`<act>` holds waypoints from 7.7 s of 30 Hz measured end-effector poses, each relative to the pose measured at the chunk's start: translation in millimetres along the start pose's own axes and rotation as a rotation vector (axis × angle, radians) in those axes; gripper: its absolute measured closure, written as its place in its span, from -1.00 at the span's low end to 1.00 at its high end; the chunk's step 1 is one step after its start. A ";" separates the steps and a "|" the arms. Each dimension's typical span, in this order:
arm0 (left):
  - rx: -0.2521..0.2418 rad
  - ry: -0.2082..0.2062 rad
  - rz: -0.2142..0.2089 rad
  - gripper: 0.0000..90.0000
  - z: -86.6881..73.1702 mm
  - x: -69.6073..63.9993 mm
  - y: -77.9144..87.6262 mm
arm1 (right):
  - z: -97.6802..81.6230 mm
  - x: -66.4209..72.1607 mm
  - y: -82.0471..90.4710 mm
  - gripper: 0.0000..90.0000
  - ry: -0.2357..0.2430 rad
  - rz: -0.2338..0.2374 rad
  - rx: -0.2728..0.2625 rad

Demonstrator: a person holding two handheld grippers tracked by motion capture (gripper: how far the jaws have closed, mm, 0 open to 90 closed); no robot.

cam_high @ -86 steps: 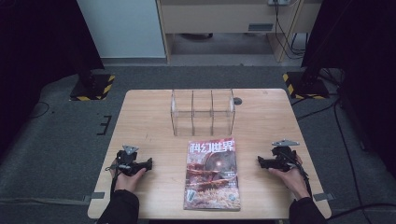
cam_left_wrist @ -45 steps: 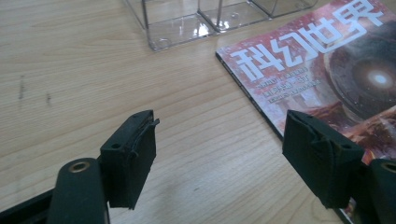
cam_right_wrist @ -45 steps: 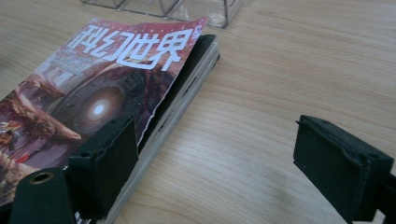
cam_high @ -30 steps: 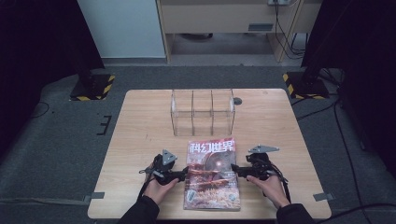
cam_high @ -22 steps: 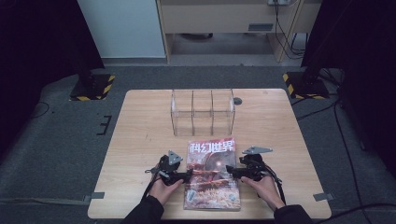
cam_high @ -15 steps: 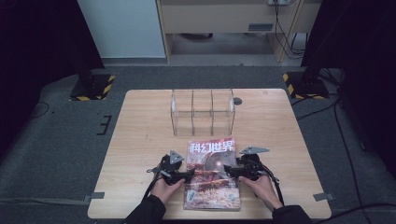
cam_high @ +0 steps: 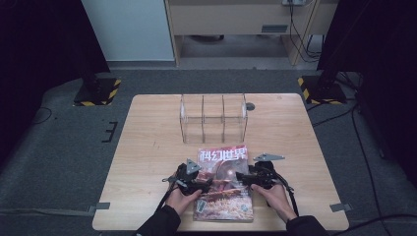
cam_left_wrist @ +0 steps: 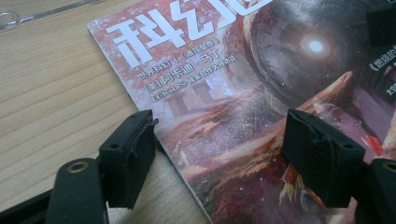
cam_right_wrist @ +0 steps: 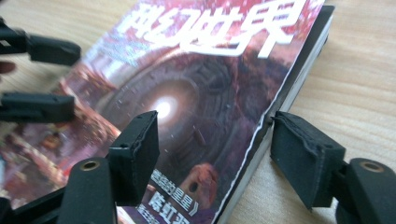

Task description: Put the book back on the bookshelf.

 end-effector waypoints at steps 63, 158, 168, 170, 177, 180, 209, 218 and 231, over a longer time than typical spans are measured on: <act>-0.006 0.001 -0.013 -0.64 -2.5 -2.2 0.0 | 6.2 -2.3 -1.7 -0.14 -0.058 0.083 -0.078; -0.075 0.112 -0.302 -0.22 13.3 -1.8 7.4 | 9.3 4.1 10.1 0.85 0.078 0.164 -0.020; -0.055 0.144 -0.290 -0.08 16.7 5.3 -1.9 | 8.9 10.6 10.3 0.86 0.105 0.215 -0.017; -0.068 0.158 -0.284 -0.05 19.1 8.0 -2.2 | 9.0 10.5 10.2 0.85 0.106 0.216 -0.019; -0.088 0.208 -0.274 0.45 21.6 15.6 3.0 | 9.3 7.7 8.9 0.64 0.088 0.208 -0.012; -0.103 0.233 -0.282 0.52 24.1 14.5 7.9 | 9.5 6.0 6.9 0.48 0.074 0.173 -0.022; -0.240 0.319 -0.357 0.85 65.8 2.3 58.2 | 21.1 -47.5 23.9 -0.52 0.052 -0.106 -0.100; -0.281 0.279 -0.346 0.85 81.3 1.0 80.6 | 18.4 -72.3 29.1 -0.63 0.077 -0.213 -0.074; -0.462 0.282 -0.321 0.85 108.0 6.0 141.8 | 1.3 -97.3 22.0 -0.83 0.122 -0.326 0.025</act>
Point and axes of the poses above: each handheld gripper's, and its own axes: y roughly backward along the jaws, z roughly out of its top, x roughly to its left, the point moved 6 cm from there along -y, roughly forward along the jaws, and after that the axes turned 11 degrees about -z, right-handed, at the moved point
